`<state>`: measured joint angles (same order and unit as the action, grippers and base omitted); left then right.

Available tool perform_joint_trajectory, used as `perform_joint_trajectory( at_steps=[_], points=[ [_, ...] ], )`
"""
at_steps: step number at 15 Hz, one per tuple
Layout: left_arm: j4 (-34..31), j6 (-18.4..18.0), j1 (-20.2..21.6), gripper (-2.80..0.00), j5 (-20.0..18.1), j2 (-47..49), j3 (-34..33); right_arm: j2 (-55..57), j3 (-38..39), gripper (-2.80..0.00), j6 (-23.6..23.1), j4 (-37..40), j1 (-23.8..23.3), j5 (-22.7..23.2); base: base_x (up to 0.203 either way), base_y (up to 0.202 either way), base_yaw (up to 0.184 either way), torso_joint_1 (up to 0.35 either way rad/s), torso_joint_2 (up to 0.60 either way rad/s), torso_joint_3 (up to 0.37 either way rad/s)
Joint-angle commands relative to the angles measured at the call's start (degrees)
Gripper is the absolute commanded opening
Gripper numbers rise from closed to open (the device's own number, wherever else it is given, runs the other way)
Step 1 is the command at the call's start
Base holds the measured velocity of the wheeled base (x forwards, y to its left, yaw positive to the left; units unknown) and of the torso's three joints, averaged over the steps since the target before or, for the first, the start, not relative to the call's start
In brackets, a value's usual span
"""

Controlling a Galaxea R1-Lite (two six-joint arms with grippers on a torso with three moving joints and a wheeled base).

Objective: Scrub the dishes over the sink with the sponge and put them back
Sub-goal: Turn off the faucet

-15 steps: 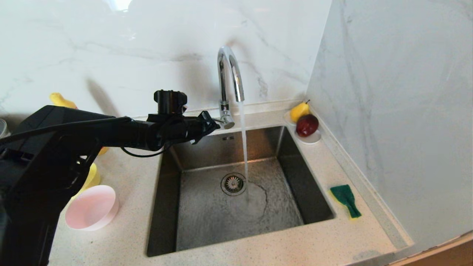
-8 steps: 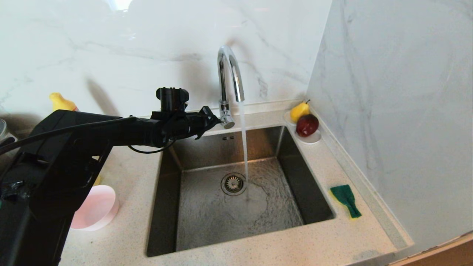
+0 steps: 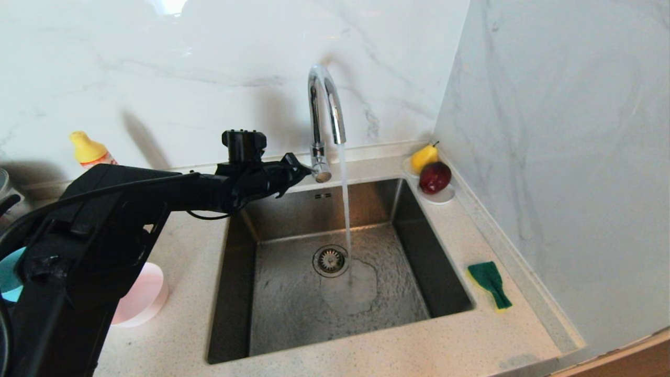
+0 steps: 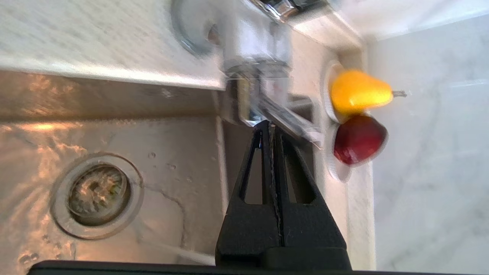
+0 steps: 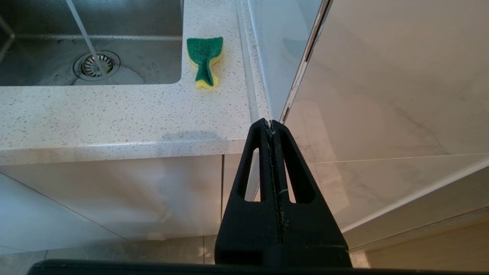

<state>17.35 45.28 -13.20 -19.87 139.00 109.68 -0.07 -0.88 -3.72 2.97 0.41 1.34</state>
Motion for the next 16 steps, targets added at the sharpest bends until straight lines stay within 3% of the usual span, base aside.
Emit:
perform_joint_trajectory(
  at_steps=[1,11,14,16],
  points=[
    [0.5,0.25,0.36,-2.8,-0.08,0.13,0.01,-0.02,0.0,-2.8,-0.05,0.01,0.02,0.06,0.0,0.0,0.0,0.0,0.0,0.0],
    [-1.43,0.23,1.86,-2.8,-0.26,-1.95,-2.23,-0.03,0.0,-2.8,-0.05,0.01,0.02,0.0,0.0,0.0,0.0,0.0,0.0,0.0],
    [-3.08,-0.68,1.86,-2.8,-3.24,-6.34,-7.11,-0.02,0.0,-2.8,-0.05,0.01,0.02,0.01,0.0,0.0,0.0,0.0,0.0,0.0],
    [-3.0,-0.5,1.86,-2.8,-4.39,-7.06,-6.96,-0.08,0.0,-2.8,-0.05,0.01,0.02,0.03,0.0,0.0,0.0,0.0,0.0,0.0]
  ],
)
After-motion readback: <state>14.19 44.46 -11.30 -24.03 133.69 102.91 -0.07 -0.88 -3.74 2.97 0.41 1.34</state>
